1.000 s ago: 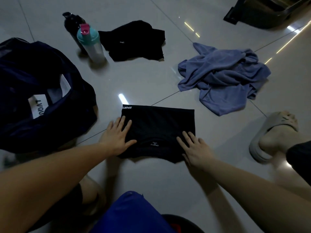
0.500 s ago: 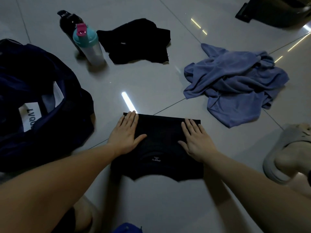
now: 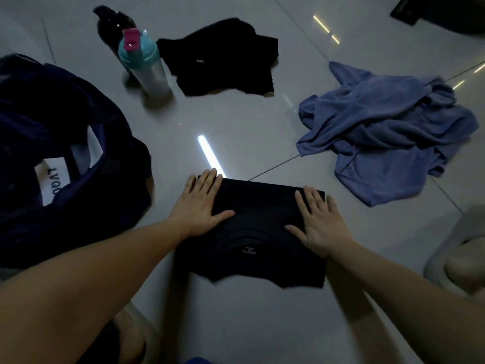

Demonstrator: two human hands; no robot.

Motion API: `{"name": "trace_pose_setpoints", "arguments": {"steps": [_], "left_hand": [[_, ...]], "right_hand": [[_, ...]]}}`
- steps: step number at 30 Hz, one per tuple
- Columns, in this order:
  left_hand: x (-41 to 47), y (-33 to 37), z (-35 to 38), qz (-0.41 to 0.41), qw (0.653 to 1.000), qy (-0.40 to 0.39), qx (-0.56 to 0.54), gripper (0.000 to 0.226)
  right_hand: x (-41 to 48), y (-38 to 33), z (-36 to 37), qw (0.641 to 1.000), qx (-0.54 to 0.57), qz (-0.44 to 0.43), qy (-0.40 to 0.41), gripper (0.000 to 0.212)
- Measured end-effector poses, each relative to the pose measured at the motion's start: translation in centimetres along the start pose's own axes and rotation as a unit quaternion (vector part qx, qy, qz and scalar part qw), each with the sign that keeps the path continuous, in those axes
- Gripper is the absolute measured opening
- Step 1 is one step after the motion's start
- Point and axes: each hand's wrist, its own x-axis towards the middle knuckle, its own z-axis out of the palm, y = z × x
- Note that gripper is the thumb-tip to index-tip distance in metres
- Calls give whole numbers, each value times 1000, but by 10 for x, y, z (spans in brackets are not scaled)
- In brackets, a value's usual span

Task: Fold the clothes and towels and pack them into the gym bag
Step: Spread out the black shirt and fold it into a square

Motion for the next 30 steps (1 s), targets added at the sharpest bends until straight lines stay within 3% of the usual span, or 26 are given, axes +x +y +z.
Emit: {"name": "trace_pose_setpoints", "arguments": {"steps": [3,7,11,17,23,30], "left_hand": [[-16,1,-9,-74,992,59,-81,91],[-59,-1,-15,-243,937,158,-193,60],[-90,12,-16,-365,890,36,-272,65],[-95,38,-12,-372,889,-56,-261,70],[-89,22,-7,-384,850,-128,-337,43],[-83,-13,-22,-360,785,-97,-495,26]], "right_hand": [[10,-4,-32,999,-9,-7,42,85],[45,-38,-66,993,51,-55,91,53],[87,-92,-96,988,112,-103,31,52],[130,-151,-113,979,166,-77,-85,67],[147,-169,-107,978,152,-62,-127,42],[154,-140,-123,930,328,-61,-155,20]]}}
